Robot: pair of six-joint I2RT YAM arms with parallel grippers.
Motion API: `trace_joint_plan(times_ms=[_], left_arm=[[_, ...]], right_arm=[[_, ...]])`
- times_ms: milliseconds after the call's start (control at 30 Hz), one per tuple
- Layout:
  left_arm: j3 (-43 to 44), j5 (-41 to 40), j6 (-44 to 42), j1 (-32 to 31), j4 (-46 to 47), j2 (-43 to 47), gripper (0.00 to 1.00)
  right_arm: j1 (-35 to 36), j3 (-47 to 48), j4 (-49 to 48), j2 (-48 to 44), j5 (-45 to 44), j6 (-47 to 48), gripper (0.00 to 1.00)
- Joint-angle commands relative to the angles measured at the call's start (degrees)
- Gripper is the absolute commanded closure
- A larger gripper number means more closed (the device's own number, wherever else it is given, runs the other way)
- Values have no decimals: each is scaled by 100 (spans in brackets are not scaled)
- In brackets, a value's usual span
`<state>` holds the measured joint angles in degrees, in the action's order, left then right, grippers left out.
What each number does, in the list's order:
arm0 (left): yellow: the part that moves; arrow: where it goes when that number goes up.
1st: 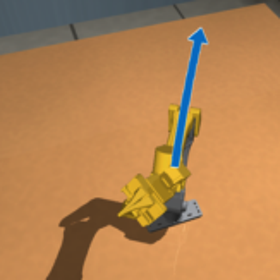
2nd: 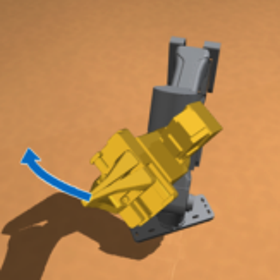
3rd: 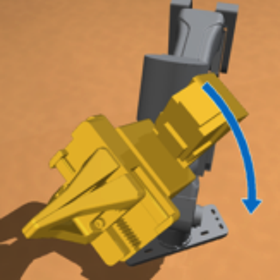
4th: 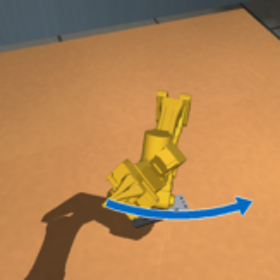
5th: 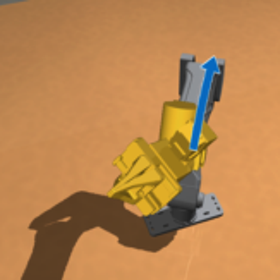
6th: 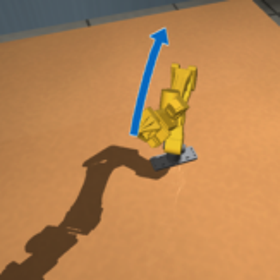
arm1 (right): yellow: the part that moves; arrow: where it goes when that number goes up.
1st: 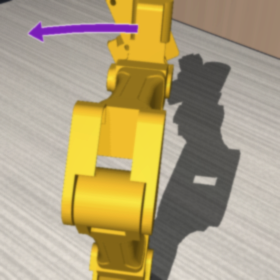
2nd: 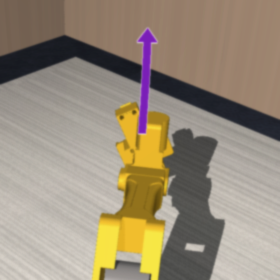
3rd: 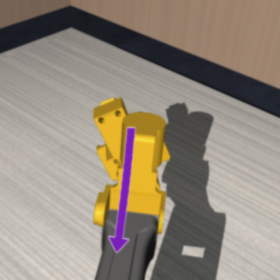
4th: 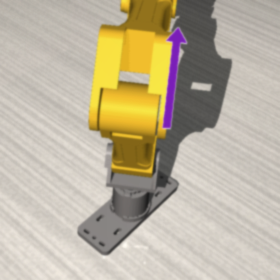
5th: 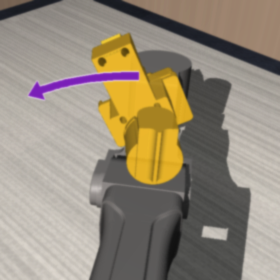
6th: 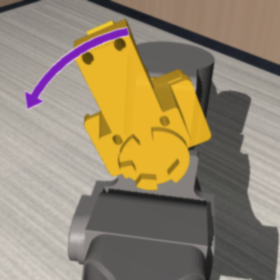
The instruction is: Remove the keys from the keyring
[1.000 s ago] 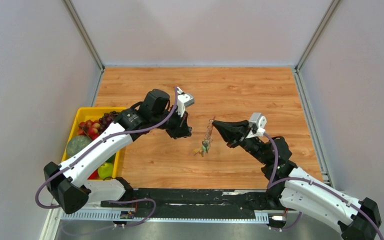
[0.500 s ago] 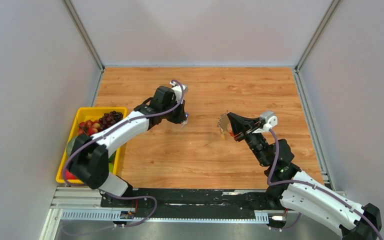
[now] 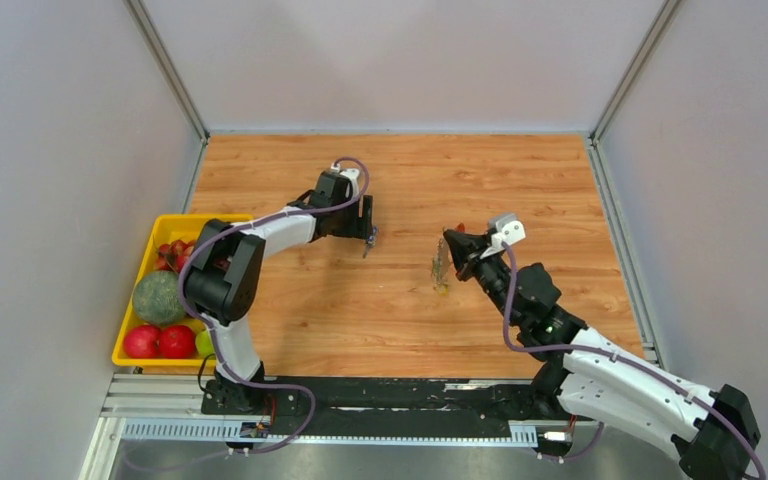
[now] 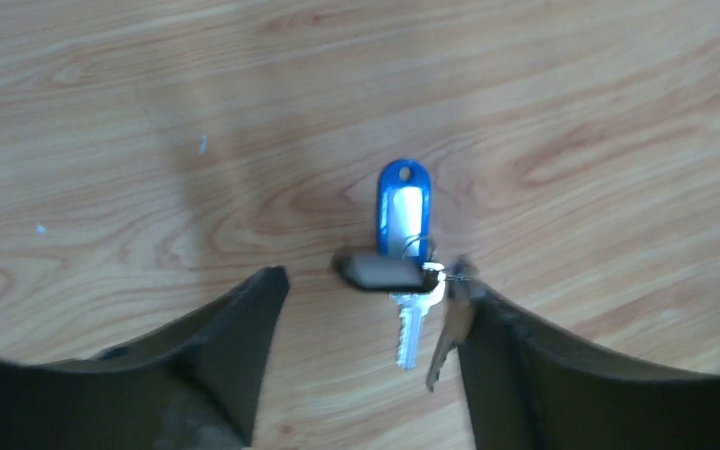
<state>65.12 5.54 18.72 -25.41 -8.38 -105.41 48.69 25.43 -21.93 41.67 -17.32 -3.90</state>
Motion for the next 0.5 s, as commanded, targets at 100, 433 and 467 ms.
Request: trace_joint_plan(times_ms=[100,433,467], left_arm=[[-776,-176,102,-2,1035,1251,1],[-2964,-607,564,-4,2141,3458,0],[-3081,-677,602,-1,2245,3674,0]], right_arm=[[-88,895,489,929,36,-207,100],[-878,1857,765,2573,741,-520,100],[-972,1998,769,2814,785,-531,100]])
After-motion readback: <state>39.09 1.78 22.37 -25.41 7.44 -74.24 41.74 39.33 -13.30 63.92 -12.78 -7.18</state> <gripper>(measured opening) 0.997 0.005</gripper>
